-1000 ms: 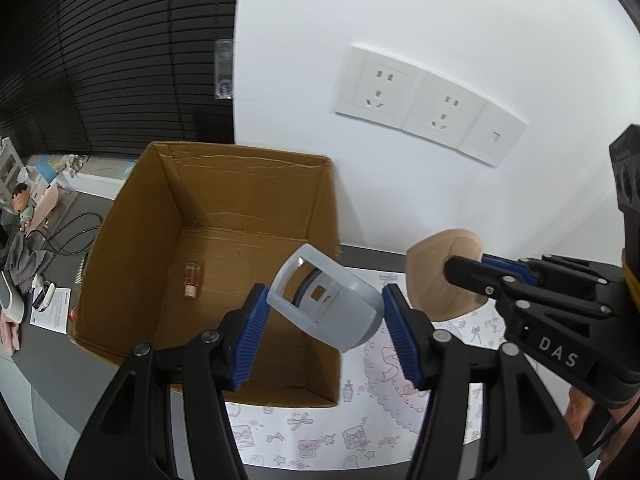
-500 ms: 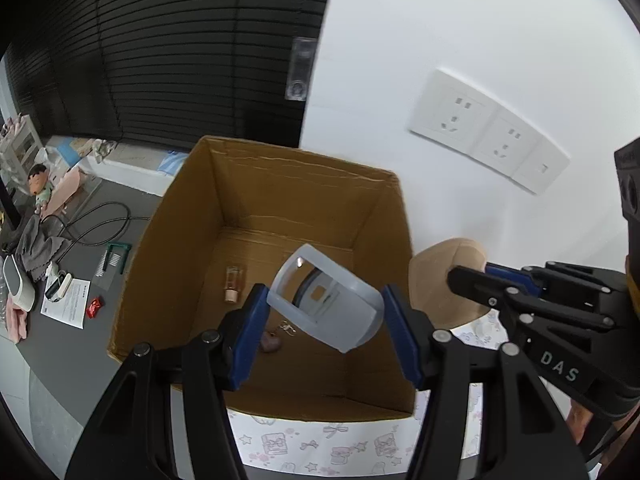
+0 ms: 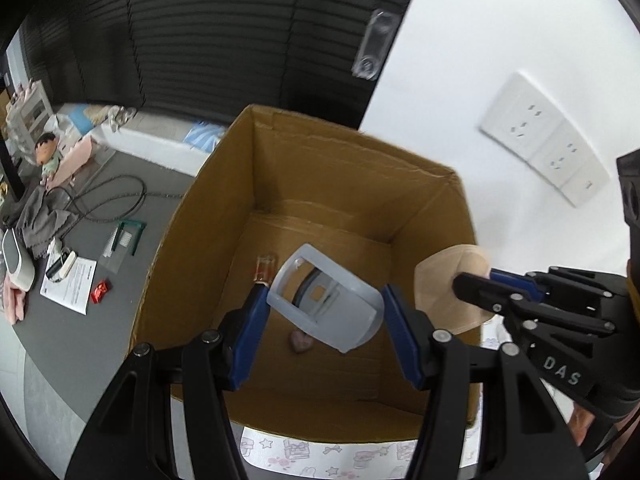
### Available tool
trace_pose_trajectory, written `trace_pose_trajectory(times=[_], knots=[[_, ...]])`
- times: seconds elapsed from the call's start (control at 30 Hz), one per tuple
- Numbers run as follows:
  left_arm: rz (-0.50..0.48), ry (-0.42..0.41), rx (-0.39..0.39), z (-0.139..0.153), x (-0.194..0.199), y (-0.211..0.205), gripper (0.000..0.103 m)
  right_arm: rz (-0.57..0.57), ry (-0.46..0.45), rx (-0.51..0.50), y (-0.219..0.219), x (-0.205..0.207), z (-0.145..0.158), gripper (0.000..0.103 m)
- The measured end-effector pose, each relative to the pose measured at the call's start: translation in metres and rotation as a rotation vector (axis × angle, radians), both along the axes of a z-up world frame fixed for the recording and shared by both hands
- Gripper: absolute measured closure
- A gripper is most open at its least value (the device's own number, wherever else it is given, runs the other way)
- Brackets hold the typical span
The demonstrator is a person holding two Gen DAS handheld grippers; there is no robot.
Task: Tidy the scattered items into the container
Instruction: 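Open left tool over box while right tool opens, dropping curler and sponge, then withdraw both tools from the box back over the mat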
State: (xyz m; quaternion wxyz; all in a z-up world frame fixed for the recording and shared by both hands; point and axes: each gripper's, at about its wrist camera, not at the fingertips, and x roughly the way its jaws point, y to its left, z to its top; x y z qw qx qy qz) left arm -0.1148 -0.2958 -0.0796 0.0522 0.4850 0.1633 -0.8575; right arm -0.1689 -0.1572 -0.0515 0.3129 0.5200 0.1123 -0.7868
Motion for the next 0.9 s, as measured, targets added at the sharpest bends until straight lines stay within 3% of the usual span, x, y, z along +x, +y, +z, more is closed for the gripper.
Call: trace_pose_trajectory(times=[0.33,0.5,0.53,0.6,0.63,0.67,0.7,0.83,0.87,0.9], knots=[[0.027,-0.045,0.047,-0.022,-0.003,-0.014,0.046,0.017,-0.040,0.033,-0.017,-0.012,-0.023,0.088],[0.038,-0.085,0.049,-0.028,-0.007,-0.015,0.045,0.007,-0.044,0.059,-0.017,-0.016,-0.030,0.080],[0.043,-0.088,0.052,-0.028,-0.007,-0.015,0.043,0.002,-0.045,0.057,-0.016,-0.016,-0.030,0.080],[0.061,-0.075,0.043,-0.025,-0.005,-0.016,0.027,-0.008,-0.036,0.056,-0.013,-0.016,-0.028,0.077],[0.068,-0.067,0.032,-0.023,-0.004,-0.016,0.012,-0.012,-0.031,0.055,-0.011,-0.016,-0.026,0.075],[0.073,-0.058,0.021,-0.020,-0.002,-0.015,0.006,-0.017,-0.025,0.054,-0.008,-0.016,-0.024,0.068],[0.075,-0.054,0.013,-0.018,-0.002,-0.014,0.005,-0.026,-0.011,0.055,-0.005,-0.015,-0.021,0.056],[0.080,-0.045,-0.014,-0.011,0.003,-0.009,0.004,-0.070,0.021,0.053,0.013,-0.012,-0.011,0.027],[0.081,-0.043,-0.017,-0.009,0.004,-0.007,0.004,-0.083,0.024,0.048,0.018,-0.012,-0.009,0.010],[0.081,-0.043,-0.020,-0.008,0.005,-0.005,0.004,-0.094,0.026,0.043,0.024,-0.012,-0.008,0.000]])
